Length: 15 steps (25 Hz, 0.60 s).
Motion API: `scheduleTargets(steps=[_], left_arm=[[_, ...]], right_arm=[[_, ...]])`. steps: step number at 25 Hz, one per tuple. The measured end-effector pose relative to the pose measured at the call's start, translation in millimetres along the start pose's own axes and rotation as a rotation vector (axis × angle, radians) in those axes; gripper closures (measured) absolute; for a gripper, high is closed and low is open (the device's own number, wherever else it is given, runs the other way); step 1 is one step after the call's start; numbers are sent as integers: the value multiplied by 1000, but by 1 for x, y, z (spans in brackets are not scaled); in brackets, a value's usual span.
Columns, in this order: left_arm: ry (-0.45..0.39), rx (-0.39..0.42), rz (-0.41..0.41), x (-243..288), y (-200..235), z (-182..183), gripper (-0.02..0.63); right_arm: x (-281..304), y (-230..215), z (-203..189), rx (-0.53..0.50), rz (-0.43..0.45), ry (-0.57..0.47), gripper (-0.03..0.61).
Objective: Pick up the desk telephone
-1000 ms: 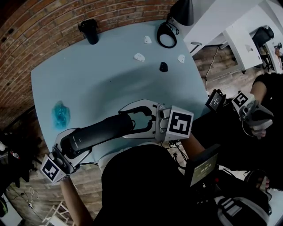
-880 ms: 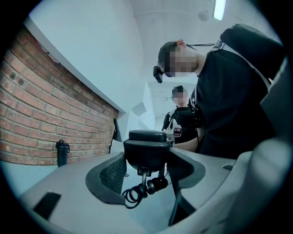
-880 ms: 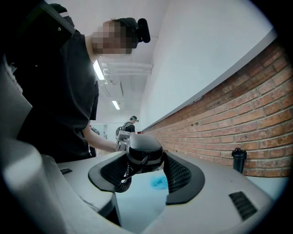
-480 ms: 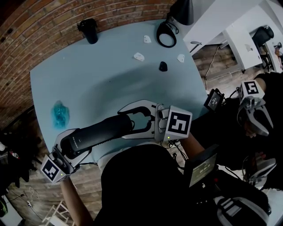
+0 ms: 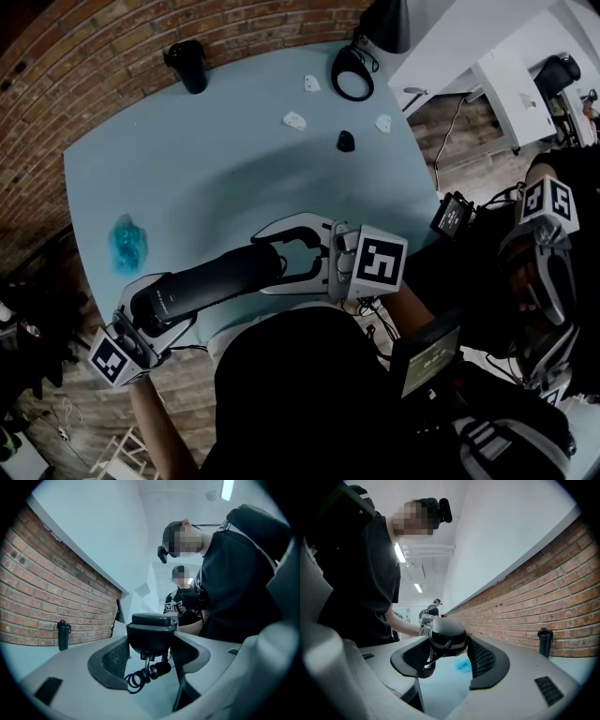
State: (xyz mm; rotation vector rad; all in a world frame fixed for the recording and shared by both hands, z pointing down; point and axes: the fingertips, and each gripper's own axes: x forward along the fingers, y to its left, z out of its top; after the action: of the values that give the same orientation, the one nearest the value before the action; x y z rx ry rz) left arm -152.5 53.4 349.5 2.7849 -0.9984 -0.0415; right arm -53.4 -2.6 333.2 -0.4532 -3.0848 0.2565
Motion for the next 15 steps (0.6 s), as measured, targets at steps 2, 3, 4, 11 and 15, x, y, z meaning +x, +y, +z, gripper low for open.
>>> scheduleTargets(steps=[2,3,4,11,15], left_arm=[[-2,1,-2,0,-1,-1,314],[0,2,-2,1,-1,0,314],[3,0,-1,2,0,0,314],[8,-11,3,0,0,-3,314],[24,-13,6,-1,0,-9,314]], right_arm=[[0,1,0,-1,2,3,334],[0,1,0,-4,3,3,334],[0,1,1,-6,4,3,334],[2,1,-3,6,6,12,334],[3,0,-5,15,5,15,334]])
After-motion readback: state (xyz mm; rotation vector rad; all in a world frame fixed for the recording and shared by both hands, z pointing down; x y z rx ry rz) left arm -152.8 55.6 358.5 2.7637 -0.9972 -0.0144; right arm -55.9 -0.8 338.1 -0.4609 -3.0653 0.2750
